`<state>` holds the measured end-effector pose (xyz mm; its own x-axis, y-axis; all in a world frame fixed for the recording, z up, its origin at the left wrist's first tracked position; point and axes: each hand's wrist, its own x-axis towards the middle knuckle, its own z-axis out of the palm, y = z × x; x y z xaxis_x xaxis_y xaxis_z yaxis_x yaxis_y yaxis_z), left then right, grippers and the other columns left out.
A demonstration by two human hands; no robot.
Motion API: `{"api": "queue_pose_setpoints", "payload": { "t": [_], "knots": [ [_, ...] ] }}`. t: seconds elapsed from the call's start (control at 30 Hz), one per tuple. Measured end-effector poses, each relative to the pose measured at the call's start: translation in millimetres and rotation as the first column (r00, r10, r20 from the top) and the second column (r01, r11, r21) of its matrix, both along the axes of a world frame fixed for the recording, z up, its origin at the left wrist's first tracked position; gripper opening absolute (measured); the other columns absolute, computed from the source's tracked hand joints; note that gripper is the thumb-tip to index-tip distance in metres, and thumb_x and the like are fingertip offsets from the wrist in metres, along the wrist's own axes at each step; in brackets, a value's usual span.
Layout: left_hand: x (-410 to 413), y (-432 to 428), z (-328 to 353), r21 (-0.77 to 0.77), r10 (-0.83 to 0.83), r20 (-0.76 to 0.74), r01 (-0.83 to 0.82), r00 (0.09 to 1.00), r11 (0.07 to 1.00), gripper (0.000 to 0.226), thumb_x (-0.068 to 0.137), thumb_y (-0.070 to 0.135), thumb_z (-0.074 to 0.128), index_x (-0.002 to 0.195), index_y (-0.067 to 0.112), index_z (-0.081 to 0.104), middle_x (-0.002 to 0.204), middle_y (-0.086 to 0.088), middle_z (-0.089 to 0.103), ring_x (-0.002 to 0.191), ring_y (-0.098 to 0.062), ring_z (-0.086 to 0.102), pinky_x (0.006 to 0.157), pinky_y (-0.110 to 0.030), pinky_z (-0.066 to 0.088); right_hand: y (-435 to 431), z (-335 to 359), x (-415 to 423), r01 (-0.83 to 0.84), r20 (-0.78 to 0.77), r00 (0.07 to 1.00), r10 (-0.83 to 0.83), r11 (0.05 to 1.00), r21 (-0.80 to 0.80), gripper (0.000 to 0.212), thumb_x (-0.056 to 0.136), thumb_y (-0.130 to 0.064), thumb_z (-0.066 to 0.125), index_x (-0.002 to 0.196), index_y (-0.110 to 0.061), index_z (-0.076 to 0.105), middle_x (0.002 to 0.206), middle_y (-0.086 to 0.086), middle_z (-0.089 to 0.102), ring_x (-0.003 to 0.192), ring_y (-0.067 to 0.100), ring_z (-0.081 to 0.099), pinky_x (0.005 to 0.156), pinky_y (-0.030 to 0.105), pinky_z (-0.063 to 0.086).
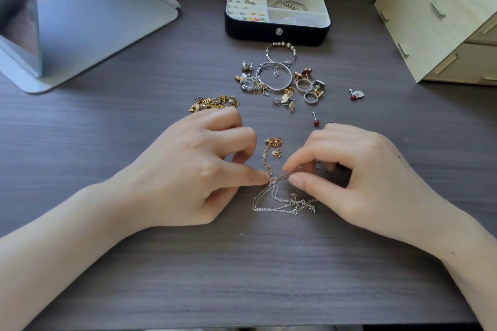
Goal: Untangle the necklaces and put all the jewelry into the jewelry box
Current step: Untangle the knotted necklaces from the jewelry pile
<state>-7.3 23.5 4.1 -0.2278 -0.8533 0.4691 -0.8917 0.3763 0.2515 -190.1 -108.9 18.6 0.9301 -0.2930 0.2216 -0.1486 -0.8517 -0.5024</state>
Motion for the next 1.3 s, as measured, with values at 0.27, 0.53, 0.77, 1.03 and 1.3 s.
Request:
{"api": "queue_pose_setpoints", "payload": {
  "t": [0.27,0.53,0.77,1.03,1.3],
  "knots": [
    [-1.5,-1.3,6.5,0.054,0.013,0.040,-0.015,0.999,0.998,0.026,0.077,0.004,0.050,0.077,0.012,0.074,0.074,-0.005,0.055,0.067,-0.021,0.034,0.060,-0.031,0.033,12.0,-6.3,12.0,0.131,0.005,0.991,-0.131,0.991,-0.019,0.021,0.075,-0.044,0.050,0.069,-0.028,0.061,0.058,-0.018,0.048,0.060,-0.004,0.039,0.059,0.015,0.034],
    [-2.5,0.1,8.6,0.086,0.056,-0.014,-0.055,0.998,0.995,0.013,0.077,0.011,0.061,0.067,0.011,0.069,0.074,-0.003,0.057,0.068,-0.019,0.035,0.063,-0.028,0.032,13.0,-6.6,13.7,0.134,-0.095,0.986,-0.139,0.989,-0.058,0.016,0.072,-0.045,0.047,0.067,-0.032,0.055,0.058,-0.015,0.048,0.061,0.002,0.041,0.058,0.011,0.032],
    [-7.1,-8.6,5.9,0.158,0.213,-0.155,-0.189,0.965,0.969,0.015,0.079,0.028,0.059,0.073,0.019,0.070,0.078,0.005,0.054,0.071,-0.015,0.041,0.066,-0.029,0.036,12.0,-4.1,12.7,0.152,-0.086,0.984,-0.159,0.985,-0.081,0.002,0.071,-0.031,0.057,0.069,-0.030,0.059,0.060,-0.015,0.052,0.069,0.007,0.042,0.059,0.013,0.033],
    [-10.3,-17.8,2.3,0.368,0.250,-0.251,-0.147,0.935,0.918,0.014,0.066,0.043,0.053,0.074,0.037,0.062,0.077,0.015,0.050,0.076,-0.002,0.045,0.069,-0.010,0.031,7.7,-9.6,15.3,0.074,-0.069,0.994,-0.085,0.986,-0.149,0.019,0.078,-0.042,0.043,0.074,-0.030,0.057,0.066,-0.018,0.042,0.067,0.003,0.033,0.058,0.022,0.028],
    [-8.2,-28.0,11.3,0.467,0.219,-0.264,-0.075,0.939,0.881,0.018,0.064,0.050,0.045,0.070,0.043,0.060,0.073,0.016,0.052,0.078,-0.002,0.046,0.070,-0.013,0.034,5.9,-14.6,13.7,0.096,0.032,0.995,-0.092,0.984,-0.153,0.019,0.082,-0.035,0.042,0.078,-0.022,0.056,0.074,-0.021,0.036,0.068,0.005,0.029,0.060,0.026,0.027]
  ]
}}
